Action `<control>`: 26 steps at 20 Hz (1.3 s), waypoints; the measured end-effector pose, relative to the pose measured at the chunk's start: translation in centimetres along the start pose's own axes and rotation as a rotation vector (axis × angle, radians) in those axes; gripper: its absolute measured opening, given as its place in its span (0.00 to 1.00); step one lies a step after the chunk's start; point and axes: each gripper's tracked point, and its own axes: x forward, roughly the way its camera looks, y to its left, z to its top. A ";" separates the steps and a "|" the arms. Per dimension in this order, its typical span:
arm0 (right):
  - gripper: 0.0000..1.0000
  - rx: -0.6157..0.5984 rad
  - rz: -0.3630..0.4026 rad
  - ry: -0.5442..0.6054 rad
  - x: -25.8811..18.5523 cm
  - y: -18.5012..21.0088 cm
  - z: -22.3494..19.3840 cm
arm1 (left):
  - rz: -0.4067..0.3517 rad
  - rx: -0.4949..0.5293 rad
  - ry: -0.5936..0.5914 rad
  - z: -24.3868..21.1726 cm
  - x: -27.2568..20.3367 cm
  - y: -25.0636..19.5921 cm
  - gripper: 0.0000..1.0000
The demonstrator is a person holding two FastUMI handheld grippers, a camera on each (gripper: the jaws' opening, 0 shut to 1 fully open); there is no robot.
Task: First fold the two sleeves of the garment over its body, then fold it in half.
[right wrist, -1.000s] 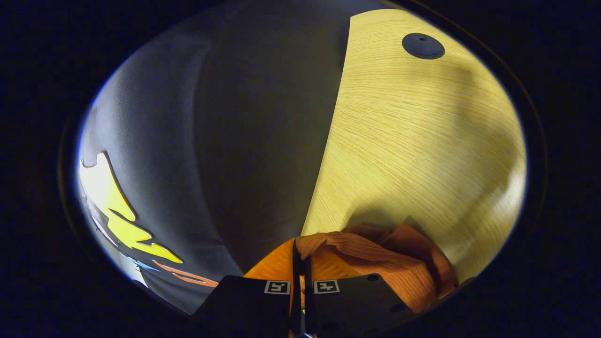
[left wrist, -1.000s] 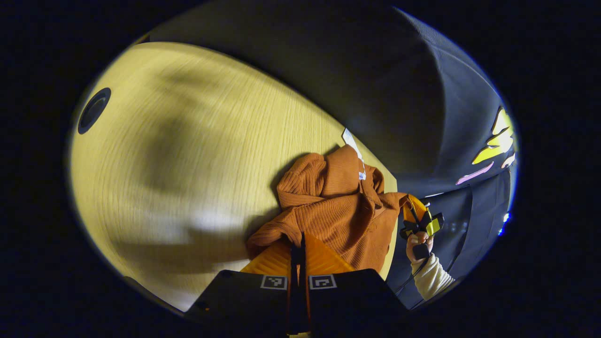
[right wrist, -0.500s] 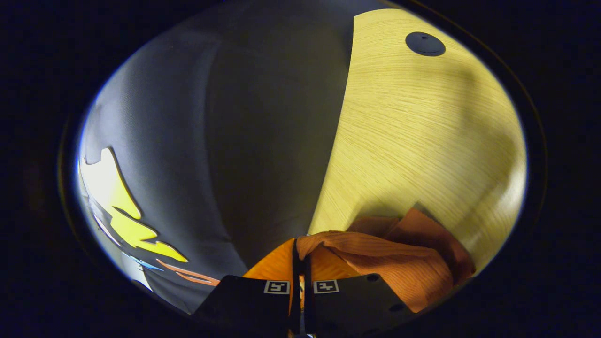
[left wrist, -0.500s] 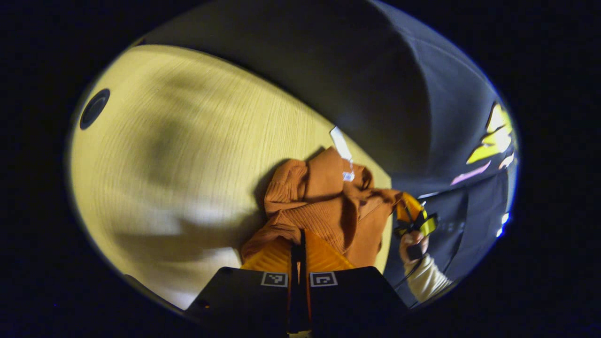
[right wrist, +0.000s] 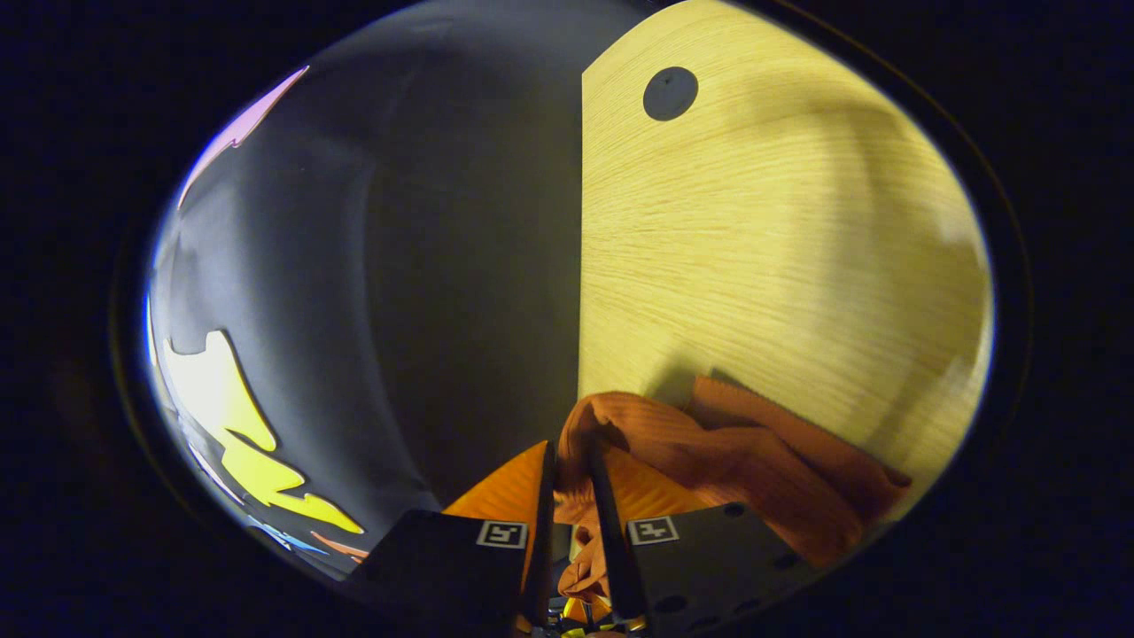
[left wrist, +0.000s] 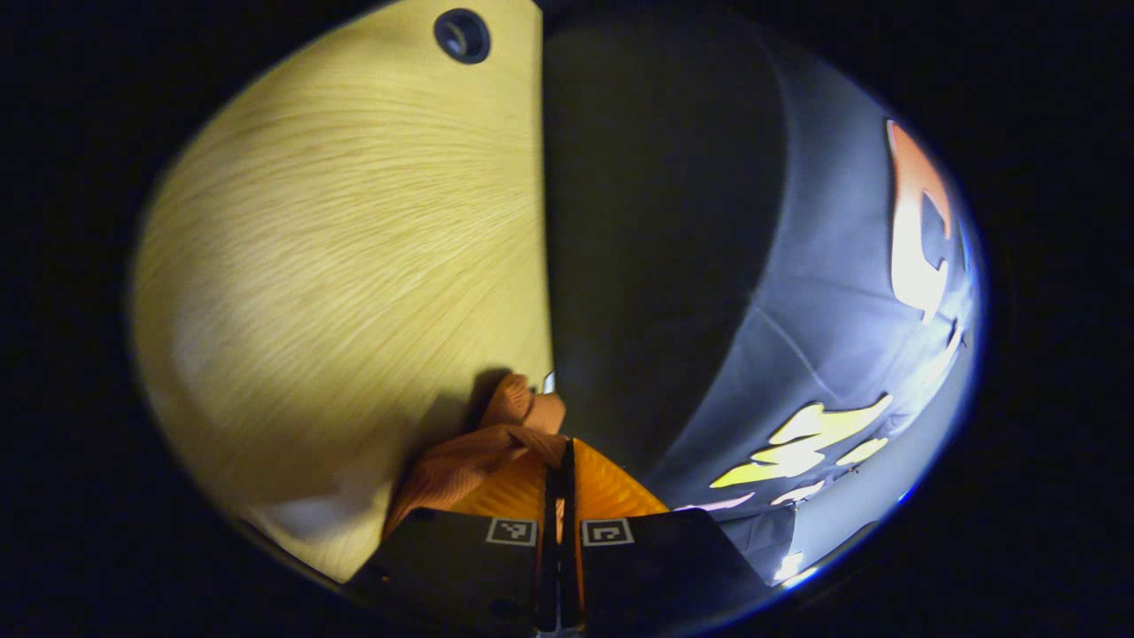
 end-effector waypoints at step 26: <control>0.95 -0.290 0.007 0.148 -10.8 7.8 -12.2 | -0.274 -0.114 -0.376 1.6 -8.5 -11.9 0.97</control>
